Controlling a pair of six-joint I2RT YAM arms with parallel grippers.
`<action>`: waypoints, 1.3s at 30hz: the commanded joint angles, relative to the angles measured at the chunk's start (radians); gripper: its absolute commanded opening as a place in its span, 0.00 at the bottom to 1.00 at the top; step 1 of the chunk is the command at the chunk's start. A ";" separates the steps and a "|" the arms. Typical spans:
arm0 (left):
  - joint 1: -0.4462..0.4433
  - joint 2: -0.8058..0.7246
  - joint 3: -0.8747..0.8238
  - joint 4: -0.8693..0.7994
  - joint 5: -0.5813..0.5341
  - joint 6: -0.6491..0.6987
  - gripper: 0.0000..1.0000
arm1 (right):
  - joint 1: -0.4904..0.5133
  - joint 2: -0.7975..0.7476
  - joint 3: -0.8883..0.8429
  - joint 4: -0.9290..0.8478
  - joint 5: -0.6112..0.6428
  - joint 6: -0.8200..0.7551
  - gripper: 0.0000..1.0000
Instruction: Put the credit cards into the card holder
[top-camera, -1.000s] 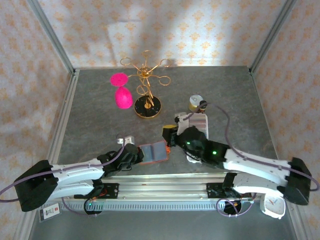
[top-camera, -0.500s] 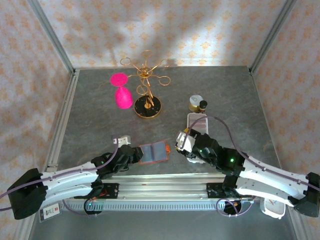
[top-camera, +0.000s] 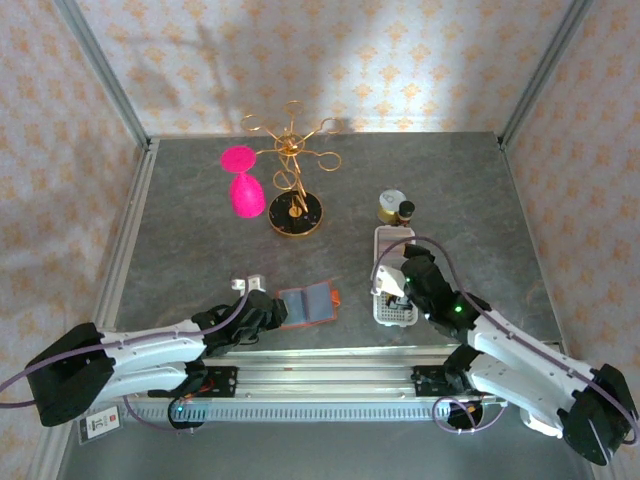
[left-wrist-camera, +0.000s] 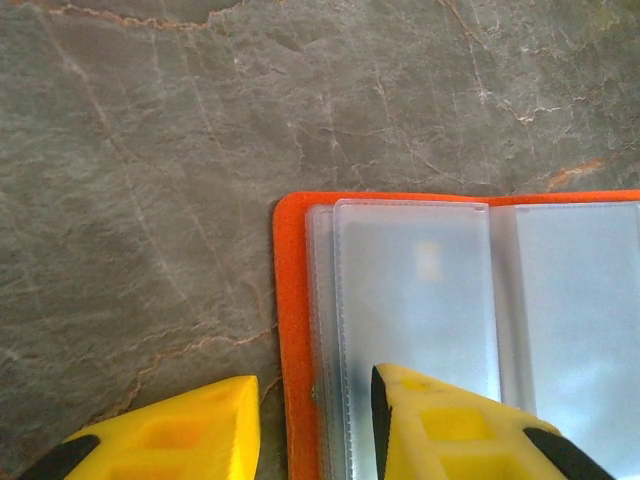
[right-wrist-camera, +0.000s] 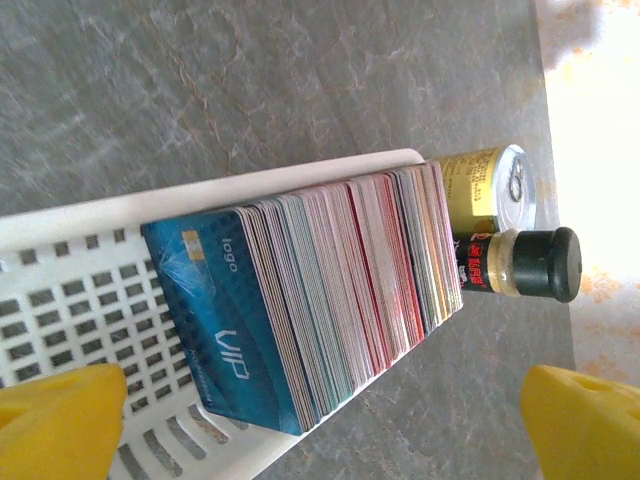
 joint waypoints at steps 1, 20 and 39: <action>0.012 0.037 0.011 0.090 0.047 0.027 0.33 | -0.023 0.028 -0.013 0.090 -0.010 -0.085 1.00; 0.020 0.146 0.022 0.235 0.128 0.048 0.30 | -0.040 0.264 0.014 0.169 -0.017 -0.166 0.75; 0.027 0.128 0.019 0.223 0.133 0.055 0.29 | -0.050 0.286 0.040 0.151 -0.005 -0.165 0.38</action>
